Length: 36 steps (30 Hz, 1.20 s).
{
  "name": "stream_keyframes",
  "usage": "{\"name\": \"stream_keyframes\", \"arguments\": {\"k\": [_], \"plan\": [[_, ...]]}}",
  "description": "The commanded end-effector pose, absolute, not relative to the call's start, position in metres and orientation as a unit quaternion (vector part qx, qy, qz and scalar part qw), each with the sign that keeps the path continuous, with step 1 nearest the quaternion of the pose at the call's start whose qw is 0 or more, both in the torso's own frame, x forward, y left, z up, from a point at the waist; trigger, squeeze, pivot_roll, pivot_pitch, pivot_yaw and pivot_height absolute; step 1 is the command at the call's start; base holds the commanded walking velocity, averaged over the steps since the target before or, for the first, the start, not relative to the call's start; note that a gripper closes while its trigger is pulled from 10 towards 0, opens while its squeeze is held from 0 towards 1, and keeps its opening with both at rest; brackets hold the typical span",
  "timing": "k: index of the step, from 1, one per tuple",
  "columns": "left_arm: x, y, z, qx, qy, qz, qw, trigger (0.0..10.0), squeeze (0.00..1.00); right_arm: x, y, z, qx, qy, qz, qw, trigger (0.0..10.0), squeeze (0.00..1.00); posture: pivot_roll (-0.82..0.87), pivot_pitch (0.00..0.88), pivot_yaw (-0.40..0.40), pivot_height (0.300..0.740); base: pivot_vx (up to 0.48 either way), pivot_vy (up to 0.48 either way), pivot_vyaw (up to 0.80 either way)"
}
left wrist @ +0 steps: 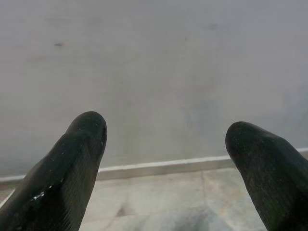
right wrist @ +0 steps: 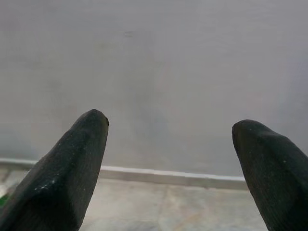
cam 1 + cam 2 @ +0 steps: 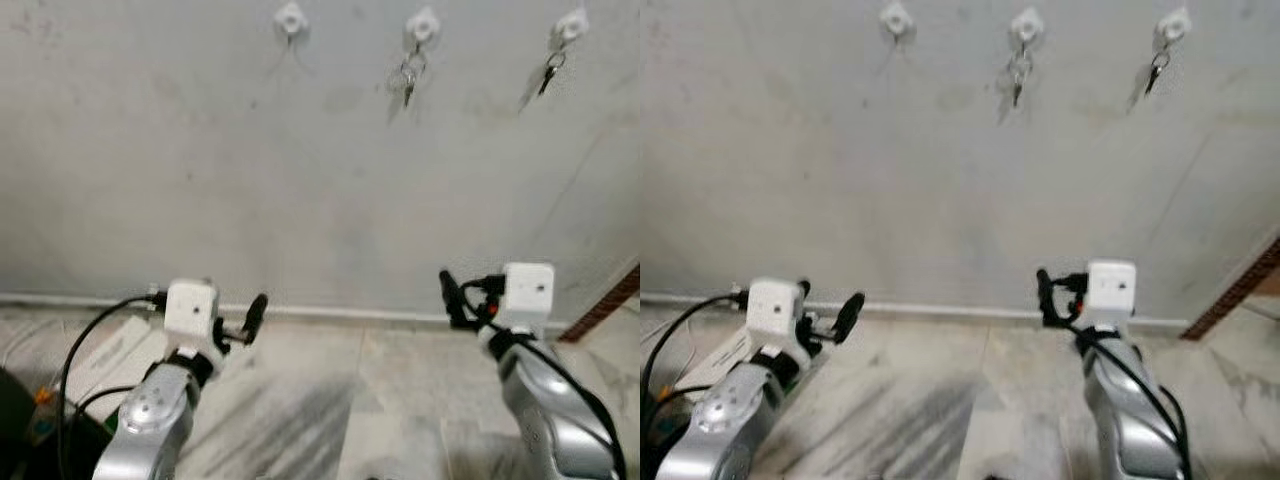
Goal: Hang keys on a hook
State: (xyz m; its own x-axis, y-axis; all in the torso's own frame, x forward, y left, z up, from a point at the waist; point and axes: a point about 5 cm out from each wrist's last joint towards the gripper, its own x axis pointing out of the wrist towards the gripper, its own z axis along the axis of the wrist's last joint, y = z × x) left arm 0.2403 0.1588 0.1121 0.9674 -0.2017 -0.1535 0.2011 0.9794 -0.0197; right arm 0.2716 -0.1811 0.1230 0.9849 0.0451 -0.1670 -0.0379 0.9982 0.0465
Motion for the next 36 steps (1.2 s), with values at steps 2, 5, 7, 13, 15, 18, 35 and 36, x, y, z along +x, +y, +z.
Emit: {"name": "stream_keyframes", "arguments": {"k": [2,5,7,13,15,18,35,36], "plan": [[0.240,0.157,0.110,-0.003,0.083,-0.104,0.991,10.0,0.00,0.271,-0.184,0.124,0.020,0.083,0.019,0.996,10.0,0.00,0.02,0.081,0.031,0.740,-0.313,0.000,0.00],[0.240,0.156,0.110,-0.003,0.083,-0.105,0.991,10.0,0.00,0.272,-0.185,0.126,0.017,0.080,0.020,0.996,10.0,0.00,0.02,0.081,0.030,0.740,-0.311,0.000,0.00],[0.239,0.155,0.110,-0.004,0.083,-0.106,0.991,10.0,0.00,0.272,-0.186,0.126,0.016,0.079,0.019,0.997,10.0,0.00,0.02,0.082,0.030,0.740,-0.311,0.000,0.00],[0.239,0.154,0.109,0.000,0.081,-0.111,0.991,10.0,0.00,0.272,-0.186,0.127,0.013,0.078,0.018,0.997,10.0,0.00,0.02,0.084,0.027,0.740,-0.287,0.000,0.00],[0.239,0.153,0.109,0.000,0.080,-0.112,0.991,10.0,0.00,0.272,-0.187,0.127,0.012,0.078,0.018,0.997,10.0,0.00,0.02,0.084,0.027,0.740,0.000,0.000,0.00],[0.239,0.152,0.109,0.001,0.080,-0.115,0.990,10.0,0.00,0.272,-0.187,0.127,0.011,0.078,0.019,0.997,10.0,0.00,0.01,0.085,0.025,0.740,0.000,0.000,0.00],[0.242,0.144,0.110,-0.020,0.078,-0.131,0.988,10.0,0.00,0.272,-0.186,0.128,0.006,0.082,0.020,0.996,10.0,0.00,0.01,0.094,0.023,0.740,0.000,0.000,-0.55],[0.242,0.144,0.110,-0.020,0.078,-0.131,0.988,10.0,0.00,0.272,-0.186,0.128,0.006,0.082,0.020,0.996,10.0,0.00,0.01,0.094,0.023,0.740,0.000,0.000,-0.77]]}}
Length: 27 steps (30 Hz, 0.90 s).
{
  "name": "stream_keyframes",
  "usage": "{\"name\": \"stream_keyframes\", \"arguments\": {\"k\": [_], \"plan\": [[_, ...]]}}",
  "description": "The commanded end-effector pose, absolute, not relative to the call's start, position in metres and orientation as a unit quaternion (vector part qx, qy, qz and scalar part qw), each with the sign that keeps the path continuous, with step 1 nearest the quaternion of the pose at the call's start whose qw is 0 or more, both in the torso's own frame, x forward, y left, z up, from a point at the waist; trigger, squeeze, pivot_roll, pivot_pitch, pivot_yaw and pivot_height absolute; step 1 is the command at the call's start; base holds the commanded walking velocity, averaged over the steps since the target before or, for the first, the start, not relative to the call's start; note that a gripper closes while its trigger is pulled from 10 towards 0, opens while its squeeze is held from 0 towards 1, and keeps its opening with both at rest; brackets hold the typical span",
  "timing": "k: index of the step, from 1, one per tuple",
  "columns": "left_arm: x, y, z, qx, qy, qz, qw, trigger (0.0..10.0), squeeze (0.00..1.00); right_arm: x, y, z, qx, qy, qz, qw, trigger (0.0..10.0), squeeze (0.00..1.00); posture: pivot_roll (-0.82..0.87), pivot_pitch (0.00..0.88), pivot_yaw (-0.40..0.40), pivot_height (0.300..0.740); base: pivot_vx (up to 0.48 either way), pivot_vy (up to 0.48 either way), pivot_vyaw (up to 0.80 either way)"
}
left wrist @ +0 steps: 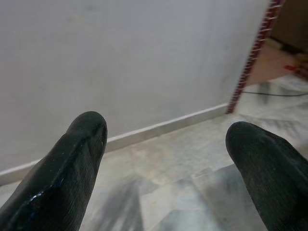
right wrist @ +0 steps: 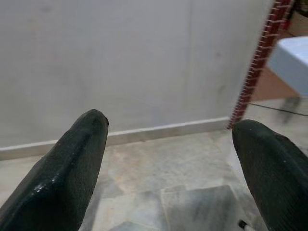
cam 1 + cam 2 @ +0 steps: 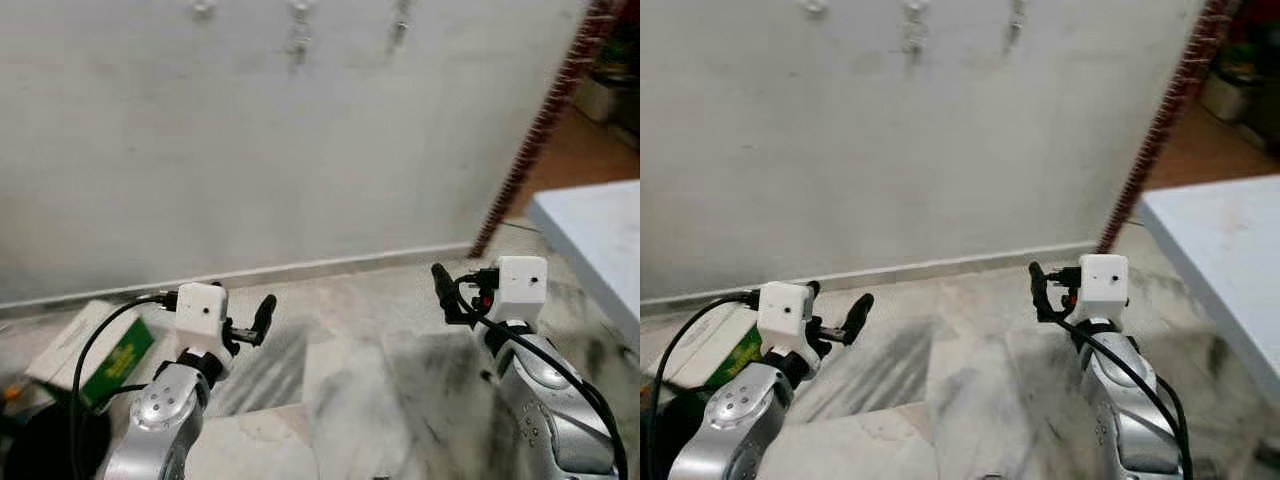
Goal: Hang keys on a hook
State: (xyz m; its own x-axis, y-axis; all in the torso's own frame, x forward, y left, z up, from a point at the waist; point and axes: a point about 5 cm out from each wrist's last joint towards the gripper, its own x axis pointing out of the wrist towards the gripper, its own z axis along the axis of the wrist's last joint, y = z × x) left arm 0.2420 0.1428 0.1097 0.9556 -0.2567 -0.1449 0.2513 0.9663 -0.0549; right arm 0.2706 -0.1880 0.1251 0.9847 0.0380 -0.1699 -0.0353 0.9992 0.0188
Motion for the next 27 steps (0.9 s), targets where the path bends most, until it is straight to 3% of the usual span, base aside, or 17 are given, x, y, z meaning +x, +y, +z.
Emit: {"name": "stream_keyframes", "arguments": {"k": [1,17,27], "plan": [[0.241,0.143,0.111,-0.024,0.076,-0.139,0.987,10.0,0.00,0.272,-0.186,0.129,0.005,0.080,0.021,0.997,10.0,0.00,0.00,0.095,0.025,0.740,0.000,0.000,-0.77],[0.253,0.129,0.116,-0.048,0.072,-0.169,0.982,10.0,0.00,0.274,-0.183,0.131,0.003,0.078,0.022,0.997,10.0,0.00,-0.01,0.105,0.023,0.740,0.000,0.000,-0.77],[0.252,0.134,0.113,-0.043,0.081,-0.172,0.981,10.0,0.00,0.274,-0.181,0.130,0.005,0.078,0.021,0.997,10.0,0.00,-0.01,0.107,0.025,0.740,0.000,0.000,-0.77]]}}
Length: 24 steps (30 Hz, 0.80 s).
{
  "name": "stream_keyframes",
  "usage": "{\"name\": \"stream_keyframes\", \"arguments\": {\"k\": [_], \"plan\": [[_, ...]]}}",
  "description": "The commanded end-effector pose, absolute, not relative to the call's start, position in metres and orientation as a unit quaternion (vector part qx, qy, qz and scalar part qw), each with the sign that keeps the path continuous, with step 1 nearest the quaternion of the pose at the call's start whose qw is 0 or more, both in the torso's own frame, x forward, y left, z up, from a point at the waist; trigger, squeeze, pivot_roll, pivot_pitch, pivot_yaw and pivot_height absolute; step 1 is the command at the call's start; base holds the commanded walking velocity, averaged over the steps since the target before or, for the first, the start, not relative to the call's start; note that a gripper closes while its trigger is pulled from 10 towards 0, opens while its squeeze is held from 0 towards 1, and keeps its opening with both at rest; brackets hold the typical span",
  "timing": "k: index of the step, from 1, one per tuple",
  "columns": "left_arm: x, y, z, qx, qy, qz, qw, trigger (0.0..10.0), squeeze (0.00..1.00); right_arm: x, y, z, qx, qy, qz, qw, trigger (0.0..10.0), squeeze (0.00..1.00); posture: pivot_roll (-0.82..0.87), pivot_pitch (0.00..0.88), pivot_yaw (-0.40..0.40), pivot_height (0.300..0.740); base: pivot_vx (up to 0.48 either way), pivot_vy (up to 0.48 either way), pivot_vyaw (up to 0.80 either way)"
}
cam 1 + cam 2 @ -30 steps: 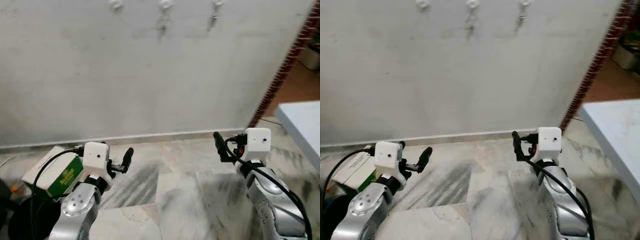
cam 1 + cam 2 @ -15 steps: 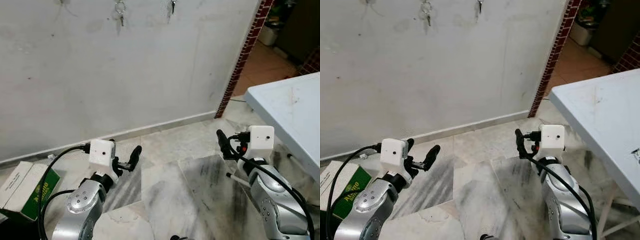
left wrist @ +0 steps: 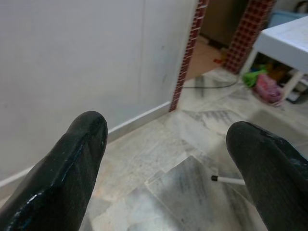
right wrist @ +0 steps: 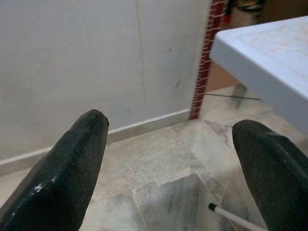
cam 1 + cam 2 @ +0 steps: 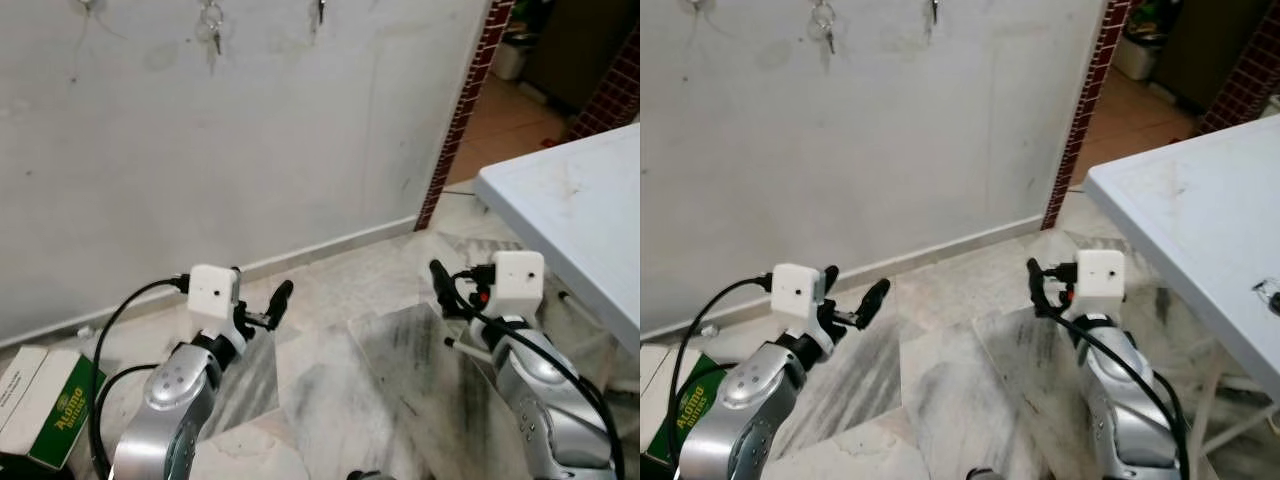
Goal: Hang keys on a hook
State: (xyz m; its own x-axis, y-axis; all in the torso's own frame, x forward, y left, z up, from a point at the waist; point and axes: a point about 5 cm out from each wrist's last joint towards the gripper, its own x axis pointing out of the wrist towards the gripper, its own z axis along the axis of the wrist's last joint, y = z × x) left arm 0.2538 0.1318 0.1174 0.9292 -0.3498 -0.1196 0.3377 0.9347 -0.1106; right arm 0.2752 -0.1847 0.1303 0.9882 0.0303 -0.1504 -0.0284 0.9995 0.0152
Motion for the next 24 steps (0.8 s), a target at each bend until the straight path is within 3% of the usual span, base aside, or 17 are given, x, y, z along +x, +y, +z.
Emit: {"name": "stream_keyframes", "arguments": {"k": [1,17,24], "plan": [[0.2519,0.1341,0.1135,-0.043,0.081,-0.172,0.981,10.0,0.00,0.2739,-0.1803,0.1294,0.006,0.078,0.021,0.997,10.0,0.00,0.00,0.107,0.028,0.740,0.000,0.000,-0.77],[0.2507,0.1334,0.1110,-0.043,0.093,-0.181,0.978,10.0,0.00,0.2736,-0.1820,0.1300,0.009,0.071,0.015,0.997,10.0,0.00,0.00,0.101,0.034,0.740,0.000,0.000,-0.73],[0.2533,0.1357,0.1129,-0.023,0.091,-0.192,0.977,10.0,0.00,0.2726,-0.1793,0.1234,0.024,0.067,-0.004,0.997,10.0,0.00,0.03,0.076,0.079,0.740,0.000,0.000,0.00]]}}
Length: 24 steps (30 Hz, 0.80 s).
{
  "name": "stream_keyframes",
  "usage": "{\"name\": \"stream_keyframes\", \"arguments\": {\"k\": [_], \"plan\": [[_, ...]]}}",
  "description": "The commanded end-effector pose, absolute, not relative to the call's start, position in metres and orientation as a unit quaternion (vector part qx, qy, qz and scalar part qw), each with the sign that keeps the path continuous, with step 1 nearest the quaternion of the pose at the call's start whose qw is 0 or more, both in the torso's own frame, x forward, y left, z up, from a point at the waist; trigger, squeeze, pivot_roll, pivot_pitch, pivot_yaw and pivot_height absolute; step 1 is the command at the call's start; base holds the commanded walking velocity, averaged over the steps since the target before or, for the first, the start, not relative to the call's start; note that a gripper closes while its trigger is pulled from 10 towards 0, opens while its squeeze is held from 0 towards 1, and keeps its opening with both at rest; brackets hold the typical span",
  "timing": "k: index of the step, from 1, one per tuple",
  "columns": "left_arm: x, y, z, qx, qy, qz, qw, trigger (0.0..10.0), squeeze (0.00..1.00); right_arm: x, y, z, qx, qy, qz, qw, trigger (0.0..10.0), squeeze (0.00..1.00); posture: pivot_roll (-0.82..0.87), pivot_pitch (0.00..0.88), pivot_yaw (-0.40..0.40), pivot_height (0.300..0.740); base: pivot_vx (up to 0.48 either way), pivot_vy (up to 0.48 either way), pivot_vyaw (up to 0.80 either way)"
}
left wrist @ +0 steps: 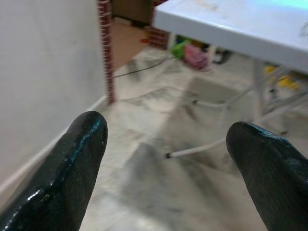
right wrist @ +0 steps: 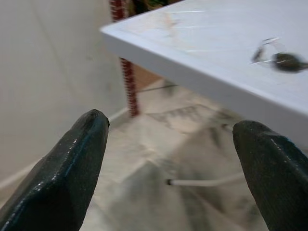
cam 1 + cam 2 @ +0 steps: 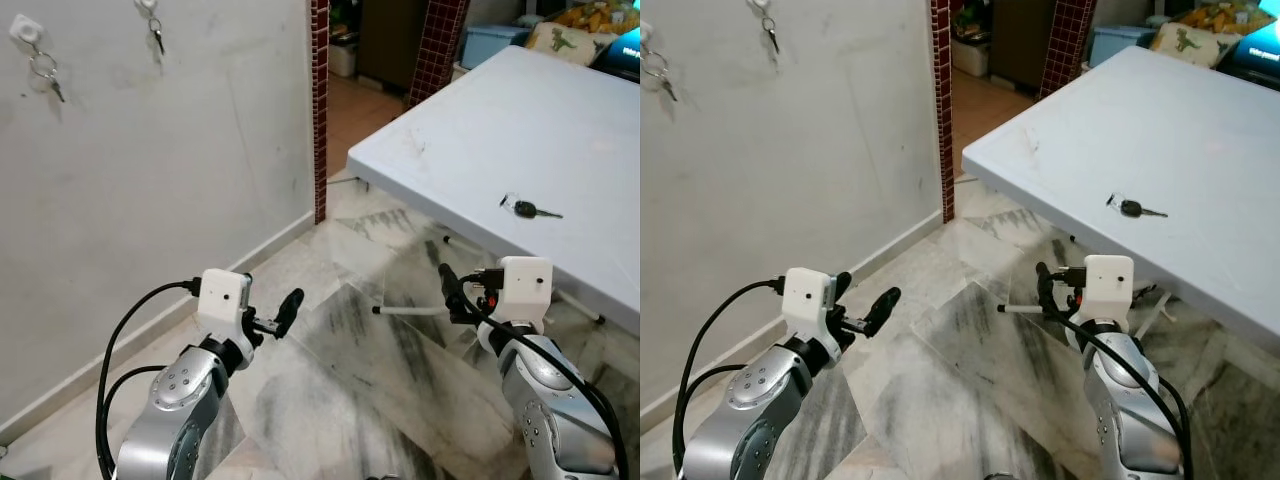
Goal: Hang keys on a hook
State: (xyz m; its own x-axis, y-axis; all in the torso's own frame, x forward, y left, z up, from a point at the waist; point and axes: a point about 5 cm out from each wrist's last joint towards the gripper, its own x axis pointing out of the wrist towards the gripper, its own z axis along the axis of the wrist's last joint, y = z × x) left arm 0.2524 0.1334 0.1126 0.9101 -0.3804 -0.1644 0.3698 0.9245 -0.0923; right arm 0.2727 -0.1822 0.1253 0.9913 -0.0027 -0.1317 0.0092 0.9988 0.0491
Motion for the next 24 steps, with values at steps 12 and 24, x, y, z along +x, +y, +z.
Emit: {"name": "stream_keyframes", "arguments": {"k": [12,24], "plan": [[0.259,0.135,0.114,-0.022,0.086,-0.198,0.976,10.0,0.00,0.277,-0.180,0.129,0.008,0.053,-0.001,0.999,10.0,0.00,0.02,0.074,0.070,0.740,0.000,0.000,0.00],[0.256,0.129,0.110,-0.031,0.093,-0.195,0.976,10.0,0.00,0.284,-0.177,0.146,-0.054,0.014,0.024,0.998,10.0,0.00,0.00,0.082,0.058,0.740,0.000,0.000,0.00]]}}
